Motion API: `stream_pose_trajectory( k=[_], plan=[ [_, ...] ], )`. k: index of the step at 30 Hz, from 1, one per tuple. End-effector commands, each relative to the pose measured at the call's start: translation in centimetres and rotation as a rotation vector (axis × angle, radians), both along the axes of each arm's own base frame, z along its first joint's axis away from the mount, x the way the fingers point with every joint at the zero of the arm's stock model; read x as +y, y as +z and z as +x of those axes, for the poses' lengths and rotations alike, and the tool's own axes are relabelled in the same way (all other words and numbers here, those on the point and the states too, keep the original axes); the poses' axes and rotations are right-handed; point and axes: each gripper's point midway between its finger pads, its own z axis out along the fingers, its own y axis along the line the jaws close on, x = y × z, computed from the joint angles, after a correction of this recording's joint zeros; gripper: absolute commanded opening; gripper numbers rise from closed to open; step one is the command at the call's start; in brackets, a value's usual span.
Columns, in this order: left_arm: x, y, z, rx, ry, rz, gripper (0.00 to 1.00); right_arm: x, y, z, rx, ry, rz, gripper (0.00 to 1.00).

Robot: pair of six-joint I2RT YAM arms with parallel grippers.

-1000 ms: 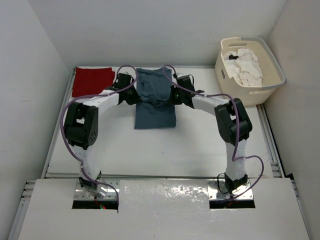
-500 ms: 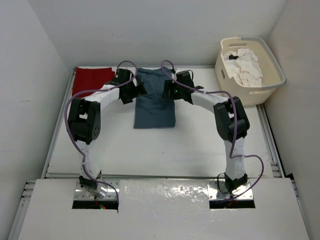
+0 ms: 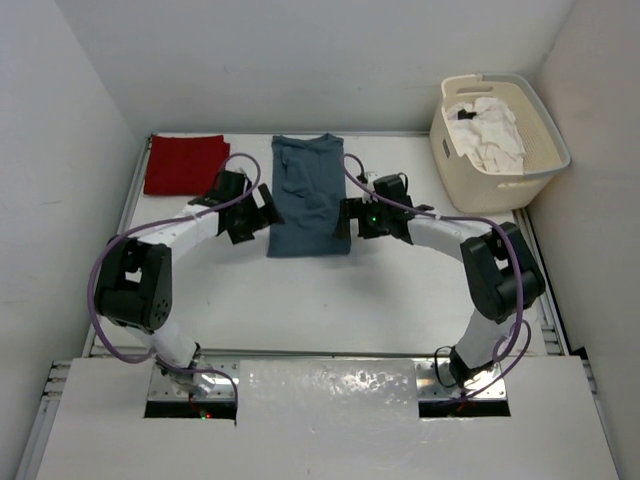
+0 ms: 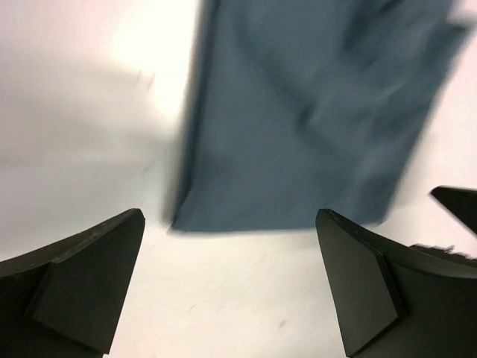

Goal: Fold and stack the t-shirts
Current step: Grab one side of the 2/3 rectangular tshirt with both arms

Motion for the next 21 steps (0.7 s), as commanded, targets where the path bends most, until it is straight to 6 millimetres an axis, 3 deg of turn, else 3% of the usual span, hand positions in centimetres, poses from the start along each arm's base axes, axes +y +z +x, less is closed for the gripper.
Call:
stream_pose_trajectory(
  k=[1, 5, 10, 13, 14, 16, 21],
  plan=[
    [-0.3, -1.8, -2.9, 0.039, -0.054, -0.022, 1.00, 1.1, -0.3, -2.1, 0.030, 0.027, 0.073, 0.99],
    [-0.8, -4.1, -5.0, 0.090, -0.073, -0.061, 1.00, 1.7, -1.9, -3.1, 0.081, 0.001, 0.135, 0.99],
    [-1.4, -5.4, -4.9, 0.097, -0.080, -0.091, 0.96, 2.0, -2.8, -3.4, 0.105, -0.005, 0.160, 0.99],
    [-1.2, -7.0, -5.4, 0.133, -0.080, -0.076, 0.77, 2.0, -3.6, -3.6, 0.132, -0.008, 0.159, 0.96],
    [-1.1, -7.4, -5.5, 0.143, -0.078, -0.073, 0.65, 2.2, -3.8, -3.8, 0.140, -0.013, 0.172, 0.94],
    [-1.3, -7.8, -5.6, 0.160, -0.084, -0.082, 0.51, 2.4, -4.2, -4.0, 0.165, -0.022, 0.186, 0.88],
    [-1.4, -8.0, -5.3, 0.146, -0.078, -0.083, 0.35, 2.4, -5.0, -4.5, 0.191, -0.036, 0.192, 0.72]
  ],
)
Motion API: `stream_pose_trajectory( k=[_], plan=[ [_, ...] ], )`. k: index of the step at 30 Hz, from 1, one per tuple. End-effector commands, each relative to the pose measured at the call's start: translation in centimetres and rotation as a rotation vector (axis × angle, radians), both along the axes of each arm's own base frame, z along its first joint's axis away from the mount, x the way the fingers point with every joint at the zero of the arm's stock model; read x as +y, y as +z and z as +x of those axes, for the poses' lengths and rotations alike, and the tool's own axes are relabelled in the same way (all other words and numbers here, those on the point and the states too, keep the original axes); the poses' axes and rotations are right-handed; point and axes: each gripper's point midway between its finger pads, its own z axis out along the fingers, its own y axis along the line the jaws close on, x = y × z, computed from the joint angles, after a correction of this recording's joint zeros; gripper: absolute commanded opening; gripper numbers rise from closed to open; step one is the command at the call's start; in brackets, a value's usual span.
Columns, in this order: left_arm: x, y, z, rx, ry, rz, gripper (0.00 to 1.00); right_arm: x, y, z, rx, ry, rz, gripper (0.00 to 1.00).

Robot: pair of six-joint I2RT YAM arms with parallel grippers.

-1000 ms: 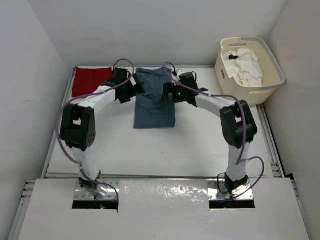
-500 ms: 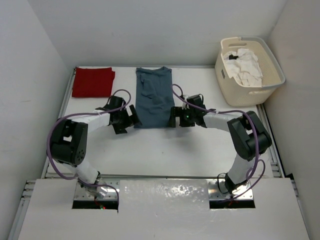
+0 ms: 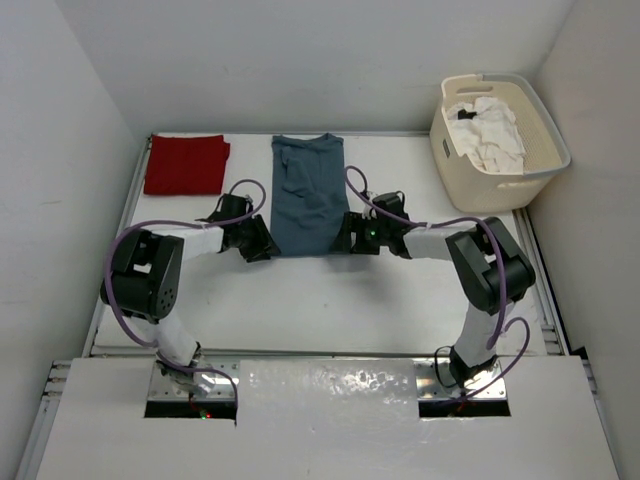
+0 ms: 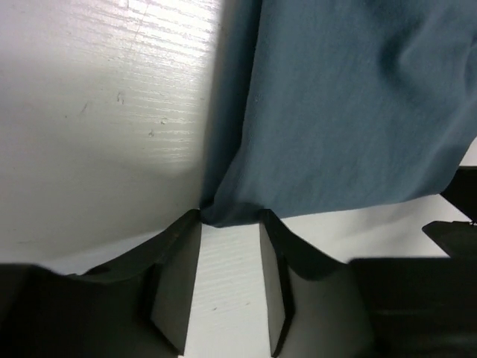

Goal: Fold and stack the t-shirts
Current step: Grab one side of the 2/3 rectangular tshirt with both arms, then fold the long partially folded tshirt into a neat square

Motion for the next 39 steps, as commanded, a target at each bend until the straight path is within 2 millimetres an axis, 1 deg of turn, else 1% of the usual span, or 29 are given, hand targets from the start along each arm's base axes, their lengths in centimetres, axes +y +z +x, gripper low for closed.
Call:
stream_pose_trajectory(
  k=[1, 2, 3, 4, 5, 6, 7, 8, 10, 11, 12, 13, 15, 16, 17, 18, 19, 22, 23, 24, 25, 26, 27, 28, 29, 30, 32, 34, 39],
  plan=[
    [-0.3, -0.9, 0.0, 0.000, -0.008, -0.004, 0.29, 0.6, -0.8, -0.6, 0.027, -0.001, 0.023, 0.70],
    [-0.4, -0.9, 0.0, 0.004, -0.010, -0.012, 0.24, 0.6, -0.9, -0.6, 0.030, -0.004, 0.023, 0.63],
    [-0.7, -0.9, 0.0, 0.005, -0.017, -0.021, 0.11, 0.5, -1.1, -0.6, 0.037, -0.014, 0.018, 0.59],
    [-0.7, -0.9, 0.0, 0.004, -0.019, -0.019, 0.09, 0.5, -1.1, -0.6, 0.039, -0.020, 0.017, 0.55],
    [-0.6, -0.9, -0.1, 0.003, -0.017, -0.017, 0.06, 0.6, -1.2, -0.6, 0.042, -0.021, 0.020, 0.45],
    [-0.5, -1.0, -0.2, 0.003, -0.014, -0.009, 0.02, 0.6, -1.1, -0.6, 0.040, -0.021, 0.021, 0.41],
    [-0.5, -1.0, -0.2, -0.002, -0.015, -0.008, 0.00, 0.5, -1.1, -0.6, 0.035, -0.028, 0.022, 0.38],
    [-0.5, -0.9, -0.1, -0.009, -0.015, -0.011, 0.00, 0.4, -1.0, -0.6, 0.032, -0.032, 0.021, 0.29],
    [-0.9, -0.6, -0.2, -0.023, -0.030, -0.025, 0.00, 0.0, -1.1, -0.6, 0.026, -0.046, 0.006, 0.22],
    [-1.0, -0.5, -0.4, -0.028, -0.035, -0.024, 0.00, 0.0, -0.6, -0.6, 0.022, -0.050, 0.007, 0.02],
    [-1.0, 0.1, -0.4, -0.048, -0.041, -0.026, 0.00, -0.1, -0.4, -0.6, 0.015, -0.044, -0.001, 0.00],
    [-0.9, 0.3, -0.7, -0.048, -0.040, -0.020, 0.00, -0.2, -0.4, -1.2, 0.032, -0.029, -0.009, 0.00],
    [-0.8, 0.9, -2.1, -0.055, -0.051, -0.021, 0.00, 0.0, 0.9, -1.8, 0.005, 0.052, -0.009, 0.00],
    [-0.9, 1.2, -2.7, -0.059, -0.056, -0.023, 0.00, -0.4, 0.6, -3.4, 0.070, 0.078, -0.030, 0.00],
    [-1.2, 1.0, -3.9, -0.046, -0.075, -0.024, 0.00, -0.4, 1.6, -4.2, 0.065, 0.111, -0.019, 0.00],
    [-1.5, 2.0, -4.3, -0.070, -0.085, -0.031, 0.00, -1.0, 1.5, -5.3, 0.069, 0.141, -0.037, 0.00],
    [-1.6, 2.2, -5.2, -0.057, -0.094, -0.024, 0.00, -1.7, 1.4, -6.8, 0.110, 0.151, -0.056, 0.00],
    [-2.5, 3.1, -8.2, -0.022, -0.136, -0.011, 0.00, -3.1, 2.8, -10.4, 0.147, 0.199, -0.074, 0.00],
    [-3.3, 4.3, -9.1, -0.036, -0.154, -0.026, 0.00, -3.3, 3.4, -11.4, 0.163, 0.218, -0.065, 0.00],
    [-3.6, 4.8, -9.7, -0.037, -0.163, -0.031, 0.00, -3.6, 4.6, -12.3, 0.138, 0.241, -0.065, 0.00],
    [-3.5, 5.2, -10.7, -0.015, -0.162, -0.025, 0.00, -4.3, 4.8, -13.6, 0.177, 0.244, -0.081, 0.00],
    [-3.7, 6.7, -11.1, -0.032, -0.143, -0.051, 0.00, -4.5, 5.4, -14.1, 0.173, 0.249, -0.082, 0.00],
    [-3.7, 7.4, -11.7, -0.024, -0.143, -0.067, 0.00, -4.7, 6.9, -14.9, 0.157, 0.267, -0.071, 0.00],
    [-3.9, 8.4, -11.9, -0.036, -0.141, -0.094, 0.00, -4.9, 7.7, -15.2, 0.147, 0.271, -0.070, 0.00],
    [-4.3, 10.7, -11.9, -0.082, -0.132, -0.146, 0.00, -4.9, 9.0, -14.9, 0.114, 0.279, -0.071, 0.00],
    [-4.5, 11.9, -11.9, -0.100, -0.131, -0.164, 0.00, -5.0, 9.8, -15.0, 0.097, 0.279, -0.074, 0.00],
    [-4.4, 15.2, -11.1, -0.194, -0.110, -0.186, 0.00, -5.3, 11.3, -15.1, 0.072, 0.272, -0.077, 0.00],
    [-3.9, 16.8, -10.3, -0.241, -0.079, -0.170, 0.00, -5.6, 12.6, -14.1, 0.028, 0.246, -0.096, 0.00],
    [-4.6, 18.0, -7.8, -0.310, -0.061, -0.175, 0.00, -5.1, 15.0, -10.2, -0.096, 0.200, -0.091, 0.00]
  ],
)
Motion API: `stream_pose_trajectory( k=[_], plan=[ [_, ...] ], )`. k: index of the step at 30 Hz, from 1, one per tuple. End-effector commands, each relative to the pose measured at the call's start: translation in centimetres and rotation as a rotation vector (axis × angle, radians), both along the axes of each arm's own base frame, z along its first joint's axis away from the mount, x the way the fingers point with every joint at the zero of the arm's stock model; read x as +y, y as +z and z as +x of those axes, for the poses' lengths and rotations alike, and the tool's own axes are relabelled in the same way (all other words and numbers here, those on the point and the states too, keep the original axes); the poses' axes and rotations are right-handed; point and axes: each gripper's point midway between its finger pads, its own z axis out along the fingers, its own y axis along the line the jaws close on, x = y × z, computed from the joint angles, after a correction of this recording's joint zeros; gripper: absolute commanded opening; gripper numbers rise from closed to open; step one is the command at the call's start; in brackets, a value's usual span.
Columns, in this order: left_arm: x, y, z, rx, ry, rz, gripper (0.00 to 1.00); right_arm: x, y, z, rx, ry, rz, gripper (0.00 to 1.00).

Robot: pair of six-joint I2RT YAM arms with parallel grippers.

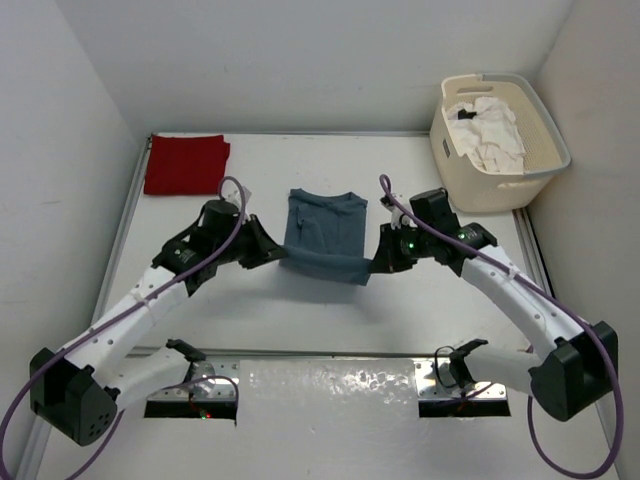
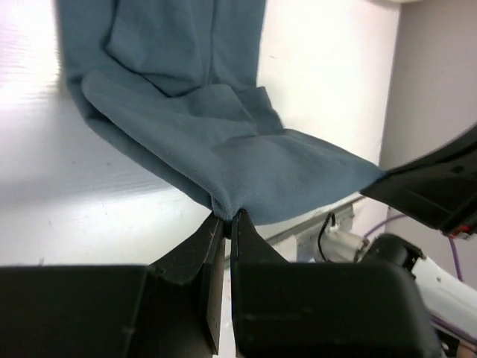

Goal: Fold and stack the t-shirts
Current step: Fold the long partially folded tshirt into a neat square

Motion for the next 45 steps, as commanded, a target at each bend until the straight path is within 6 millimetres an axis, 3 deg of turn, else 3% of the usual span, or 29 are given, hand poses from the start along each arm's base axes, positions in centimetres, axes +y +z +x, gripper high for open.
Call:
stream_pose_trajectory(
  k=[1, 7, 10, 13, 18, 23, 24, 26, 27, 29, 30, 32, 33, 35, 37, 38, 39, 41, 42, 43, 45],
  plan=[
    [-0.3, 2.0, 3.2, -0.076, 0.056, 0.015, 0.00, 0.0, 1.4, 3.1, -0.072, -0.025, 0.003, 0.00],
    [0.7, 3.1, 8.6, -0.126, 0.132, 0.110, 0.00, -1.2, 3.5, 9.4, -0.172, -0.125, 0.045, 0.00],
    [0.4, 3.6, 10.9, -0.159, 0.124, 0.104, 0.00, -1.0, 4.0, 11.1, -0.159, -0.131, 0.097, 0.00],
    [0.3, 3.8, 13.3, -0.183, 0.137, 0.099, 0.00, -0.5, 3.9, 12.5, -0.143, -0.098, 0.118, 0.00],
    [1.1, 3.1, 16.9, -0.188, 0.161, 0.097, 0.00, -0.6, 2.0, 15.5, -0.074, -0.106, 0.156, 0.00],
    [1.1, 2.9, 20.9, -0.222, 0.168, 0.099, 0.00, -1.4, 1.3, 19.2, -0.062, -0.151, 0.159, 0.00],
    [0.9, 1.6, 21.5, -0.205, 0.151, 0.112, 0.00, -1.5, 0.2, 19.9, -0.034, -0.153, 0.156, 0.00],
    [1.0, 2.0, 23.3, -0.223, 0.162, 0.112, 0.00, -1.5, 0.2, 21.2, -0.039, -0.157, 0.150, 0.00],
    [1.0, 0.3, 24.1, -0.199, 0.147, 0.132, 0.00, -1.7, -0.7, 22.1, -0.029, -0.174, 0.129, 0.00],
    [1.1, 0.9, 25.9, -0.212, 0.153, 0.130, 0.00, -2.0, -1.6, 23.0, -0.016, -0.196, 0.112, 0.00],
    [0.6, -1.1, 26.3, -0.176, 0.120, 0.130, 0.00, -2.0, -1.6, 23.7, -0.019, -0.203, 0.115, 0.00],
    [0.2, -1.2, 27.7, -0.177, 0.109, 0.125, 0.00, -2.1, -3.3, 24.5, 0.025, -0.222, 0.103, 0.00],
    [-0.2, -3.4, 28.0, -0.128, 0.090, 0.129, 0.00, -2.1, -3.1, 25.4, 0.020, -0.231, 0.097, 0.00],
    [-0.7, -3.8, 29.0, -0.117, 0.075, 0.122, 0.00, -2.3, -4.9, 26.4, 0.030, -0.249, 0.079, 0.00],
    [-0.6, -5.9, 29.7, -0.092, 0.072, 0.146, 0.00, -2.2, -5.4, 27.9, 0.016, -0.264, 0.085, 0.00],
    [-0.2, -6.5, 30.8, -0.093, 0.095, 0.163, 0.00, -2.3, -7.2, 28.4, 0.045, -0.273, 0.079, 0.00],
    [-0.1, -6.6, 31.4, -0.096, 0.098, 0.160, 0.00, -2.5, -6.9, 29.5, 0.041, -0.304, 0.084, 0.02],
    [-0.4, -6.2, 32.9, -0.116, 0.081, 0.139, 0.24, -3.1, -8.6, 30.8, 0.047, -0.337, 0.064, 0.13],
    [-0.3, -6.4, 33.1, -0.105, 0.083, 0.151, 0.39, -3.0, -7.9, 31.8, 0.021, -0.342, 0.072, 0.33],
    [-0.3, -5.9, 33.5, -0.116, 0.086, 0.155, 0.47, -2.9, -7.9, 32.2, 0.024, -0.341, 0.076, 0.46],
    [-0.5, -4.4, 34.1, -0.149, 0.072, 0.154, 0.74, -2.2, -6.5, 33.0, -0.008, -0.313, 0.116, 0.82]
  ],
)
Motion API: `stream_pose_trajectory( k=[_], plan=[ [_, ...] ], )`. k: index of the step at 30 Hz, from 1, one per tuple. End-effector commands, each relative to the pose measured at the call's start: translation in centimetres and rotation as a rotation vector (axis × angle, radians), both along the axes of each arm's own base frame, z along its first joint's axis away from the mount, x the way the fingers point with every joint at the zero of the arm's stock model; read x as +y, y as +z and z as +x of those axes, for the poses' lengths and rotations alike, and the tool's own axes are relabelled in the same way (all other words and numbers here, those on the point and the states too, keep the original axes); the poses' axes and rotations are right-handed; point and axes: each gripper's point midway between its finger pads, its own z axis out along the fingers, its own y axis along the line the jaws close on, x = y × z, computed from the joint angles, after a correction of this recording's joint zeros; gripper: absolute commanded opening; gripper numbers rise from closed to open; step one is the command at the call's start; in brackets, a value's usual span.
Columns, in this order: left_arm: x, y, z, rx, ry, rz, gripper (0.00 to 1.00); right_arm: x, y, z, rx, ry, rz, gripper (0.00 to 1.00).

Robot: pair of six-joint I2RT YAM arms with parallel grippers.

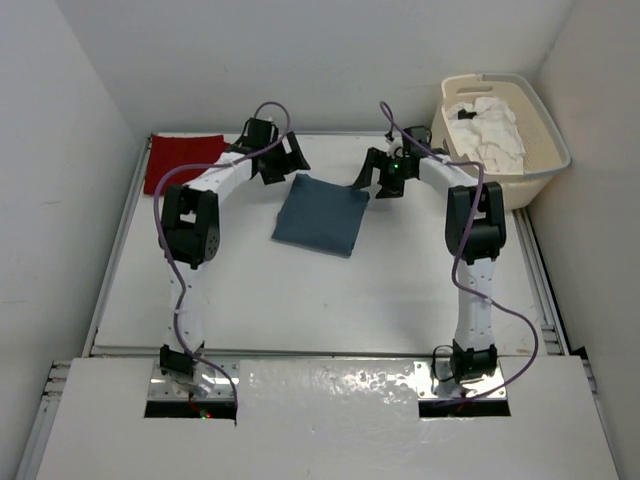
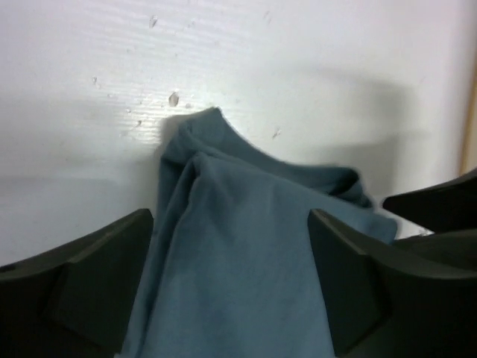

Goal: Fold and stack the t-shirts
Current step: Fold the long partially folded tshirt into a neat square, then smooth out wrinkles on the folded tshirt

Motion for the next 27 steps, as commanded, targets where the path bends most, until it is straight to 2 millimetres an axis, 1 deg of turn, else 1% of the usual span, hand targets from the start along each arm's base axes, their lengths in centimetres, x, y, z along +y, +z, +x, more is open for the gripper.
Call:
stream_pose_trajectory(
  k=[1, 2, 3, 4, 5, 6, 7, 8, 9, 10, 11, 12, 13, 14, 15, 16, 17, 18, 19, 20, 21, 23, 24, 25, 26, 27],
  plan=[
    [0.2, 6.3, 2.3, -0.148, -0.021, -0.015, 0.88, 0.4, 5.1, 3.4, -0.154, -0.001, 0.044, 0.99],
    [0.4, 7.5, 2.2, -0.168, -0.022, -0.011, 0.99, 0.5, 6.3, 3.4, -0.179, 0.005, 0.047, 0.99],
    [0.5, 7.8, 1.8, -0.167, -0.026, -0.004, 1.00, 0.4, 7.0, 3.3, -0.198, 0.020, 0.039, 0.99],
    [0.6, 8.6, 1.0, -0.170, -0.029, -0.002, 1.00, 0.4, 7.5, 2.8, -0.200, 0.027, 0.035, 0.99],
    [0.5, 8.7, 0.4, -0.166, -0.040, -0.005, 1.00, 0.4, 6.6, 1.3, -0.172, 0.039, 0.033, 0.99],
    [0.4, 8.9, -0.3, -0.167, -0.047, -0.011, 1.00, 0.6, 9.0, 0.8, -0.225, 0.047, 0.045, 0.99],
    [-0.1, 8.6, -2.1, -0.148, -0.064, -0.013, 1.00, 1.1, 9.3, -0.3, -0.226, 0.061, 0.053, 0.99],
    [-0.4, 8.5, -2.8, -0.151, -0.073, -0.016, 1.00, 1.3, 7.7, -2.6, -0.176, 0.072, 0.057, 0.99],
    [-0.6, 8.5, -3.5, -0.154, -0.078, -0.020, 1.00, 2.1, 10.4, -3.3, -0.253, 0.098, 0.096, 0.99],
    [-1.1, 7.7, -5.3, -0.131, -0.092, -0.033, 1.00, 3.4, 10.6, -4.7, -0.256, 0.130, 0.123, 0.99],
    [-1.6, 7.7, -5.5, -0.152, -0.106, -0.059, 1.00, 4.6, 10.9, -6.6, -0.247, 0.157, 0.187, 0.99],
    [-1.8, 6.5, -6.5, -0.127, -0.118, -0.073, 1.00, 6.4, 11.1, -7.9, -0.249, 0.201, 0.223, 0.99],
    [-2.1, 6.3, -6.7, -0.115, -0.121, -0.096, 1.00, 7.4, 11.1, -8.8, -0.244, 0.223, 0.250, 0.99],
    [-2.2, 5.9, -6.8, -0.108, -0.128, -0.101, 1.00, 8.2, 10.1, -10.3, -0.192, 0.224, 0.281, 0.99],
    [-2.5, 4.8, -7.1, -0.088, -0.140, -0.103, 1.00, 10.2, 11.0, -11.4, -0.226, 0.287, 0.332, 0.99],
    [-2.5, 4.2, -7.1, -0.076, -0.141, -0.103, 1.00, 10.8, 10.1, -12.5, -0.180, 0.286, 0.361, 0.99],
    [-2.7, 3.6, -7.2, -0.069, -0.153, -0.101, 1.00, 11.3, 9.9, -12.9, -0.173, 0.286, 0.380, 0.99],
    [-3.0, 2.4, -7.5, -0.046, -0.164, -0.097, 1.00, 12.0, 9.8, -12.7, -0.201, 0.300, 0.411, 0.99],
    [-3.1, 2.0, -7.4, -0.045, -0.169, -0.105, 1.00, 12.0, 8.6, -13.5, -0.129, 0.261, 0.441, 0.99],
    [-3.3, 1.5, -7.6, -0.036, -0.174, -0.113, 1.00, 12.2, 8.9, -13.2, -0.168, 0.265, 0.473, 0.99],
    [-3.3, 0.2, -7.9, -0.012, -0.172, -0.114, 1.00, 12.3, 8.4, -13.3, -0.168, 0.269, 0.485, 0.99],
    [-3.4, -1.0, -8.1, 0.002, -0.176, -0.117, 1.00, 12.0, 5.6, -13.4, -0.131, 0.252, 0.462, 0.99],
    [-3.2, -2.3, -8.4, 0.026, -0.179, -0.109, 1.00, 11.7, 4.7, -13.1, -0.130, 0.246, 0.452, 0.99],
    [-3.1, -3.0, -8.5, 0.040, -0.177, -0.103, 1.00, 11.4, 2.6, -13.2, -0.080, 0.226, 0.442, 0.99],
    [-3.2, -3.6, -8.7, 0.049, -0.179, -0.102, 1.00, 11.1, 2.4, -12.5, -0.104, 0.221, 0.460, 0.99],
    [-3.0, -4.6, -8.8, 0.069, -0.176, -0.090, 1.00, 11.0, 2.2, -12.3, -0.114, 0.217, 0.478, 0.99]
  ],
)
